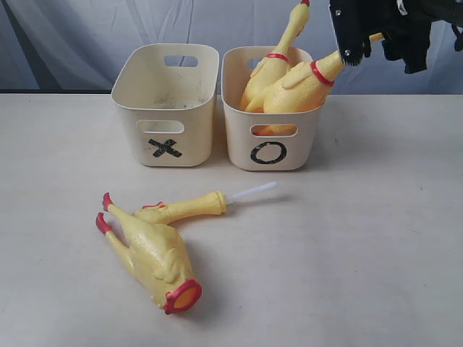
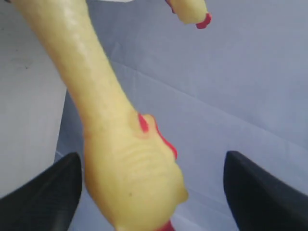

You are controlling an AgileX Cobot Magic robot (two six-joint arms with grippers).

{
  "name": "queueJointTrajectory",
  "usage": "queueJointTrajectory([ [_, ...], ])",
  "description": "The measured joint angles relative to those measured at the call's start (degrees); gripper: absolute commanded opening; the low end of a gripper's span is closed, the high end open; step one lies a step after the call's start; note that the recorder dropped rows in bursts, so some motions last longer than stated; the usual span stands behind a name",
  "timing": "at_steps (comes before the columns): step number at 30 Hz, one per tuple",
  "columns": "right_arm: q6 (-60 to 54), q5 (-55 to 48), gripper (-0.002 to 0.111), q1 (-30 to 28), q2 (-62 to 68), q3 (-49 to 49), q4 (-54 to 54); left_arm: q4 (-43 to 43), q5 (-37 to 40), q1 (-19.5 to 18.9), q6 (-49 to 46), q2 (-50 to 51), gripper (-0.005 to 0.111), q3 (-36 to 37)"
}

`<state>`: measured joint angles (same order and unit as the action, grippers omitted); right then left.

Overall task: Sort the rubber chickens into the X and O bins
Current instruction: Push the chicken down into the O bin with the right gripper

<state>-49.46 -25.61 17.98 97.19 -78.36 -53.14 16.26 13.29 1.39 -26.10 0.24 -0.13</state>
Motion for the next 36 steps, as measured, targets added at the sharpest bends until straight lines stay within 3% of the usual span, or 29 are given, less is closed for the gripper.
queueJointTrajectory([
  [11,0.0,-3.8,0.073,0.0,-0.1,0.0,6.4,0.0,0.0,0.0,0.0,0.0,0.0,0.0],
  [36,0.0,-5.5,0.072,9.4,-0.4,0.0,11.1,0.0,0.0,0.0,0.0,0.0,0.0,0.0],
])
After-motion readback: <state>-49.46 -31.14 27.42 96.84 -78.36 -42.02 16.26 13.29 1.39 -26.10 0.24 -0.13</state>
